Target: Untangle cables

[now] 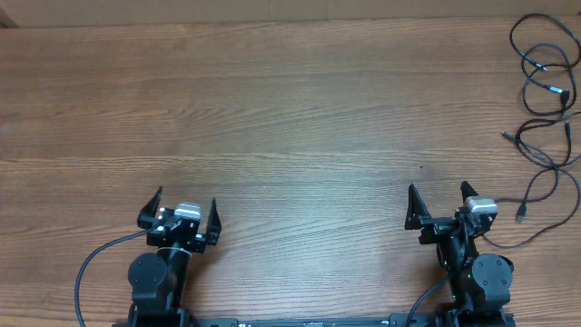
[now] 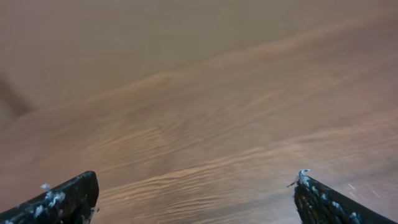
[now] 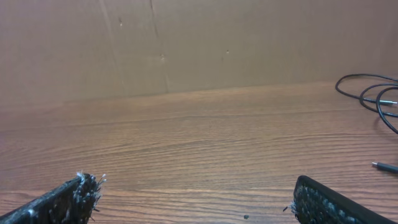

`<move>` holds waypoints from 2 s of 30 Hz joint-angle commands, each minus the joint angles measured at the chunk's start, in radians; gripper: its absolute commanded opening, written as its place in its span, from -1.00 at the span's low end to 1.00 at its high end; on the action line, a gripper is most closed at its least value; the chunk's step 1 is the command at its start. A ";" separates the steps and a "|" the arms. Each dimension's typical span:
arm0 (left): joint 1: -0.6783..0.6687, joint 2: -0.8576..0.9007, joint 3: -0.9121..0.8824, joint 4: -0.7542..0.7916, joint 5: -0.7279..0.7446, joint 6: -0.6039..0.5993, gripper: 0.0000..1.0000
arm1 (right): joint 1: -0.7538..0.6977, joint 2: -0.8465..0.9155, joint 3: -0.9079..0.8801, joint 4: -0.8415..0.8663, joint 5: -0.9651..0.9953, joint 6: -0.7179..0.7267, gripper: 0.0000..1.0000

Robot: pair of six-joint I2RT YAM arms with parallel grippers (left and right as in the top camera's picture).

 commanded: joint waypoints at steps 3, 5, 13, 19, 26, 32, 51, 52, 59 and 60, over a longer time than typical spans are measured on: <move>0.003 -0.051 -0.013 0.012 -0.192 -0.193 1.00 | 0.005 -0.012 -0.004 0.003 0.002 0.004 1.00; 0.003 -0.056 -0.013 0.011 -0.192 -0.219 1.00 | 0.005 -0.012 -0.004 0.003 0.002 0.004 1.00; 0.004 -0.109 -0.013 0.013 -0.195 -0.254 1.00 | 0.005 -0.012 -0.004 0.004 0.002 0.004 1.00; 0.004 -0.107 -0.013 0.014 -0.191 -0.183 1.00 | 0.005 -0.012 -0.004 0.003 0.002 0.004 1.00; 0.004 -0.107 -0.013 0.014 -0.185 -0.183 1.00 | 0.005 -0.012 -0.004 0.003 0.002 0.004 1.00; 0.004 -0.107 -0.013 0.014 -0.185 -0.183 1.00 | 0.005 -0.012 -0.004 0.004 0.002 0.004 1.00; 0.004 -0.107 -0.013 0.014 -0.185 -0.183 1.00 | 0.005 -0.012 -0.004 0.004 0.002 0.004 1.00; 0.004 -0.107 -0.013 0.014 -0.185 -0.183 0.99 | 0.005 -0.012 -0.004 0.003 0.002 0.004 1.00; 0.004 -0.107 -0.013 0.014 -0.185 -0.183 1.00 | 0.005 -0.012 -0.004 0.003 0.002 0.004 1.00; 0.004 -0.107 -0.013 0.014 -0.185 -0.183 1.00 | 0.005 -0.012 -0.004 0.003 0.002 0.004 1.00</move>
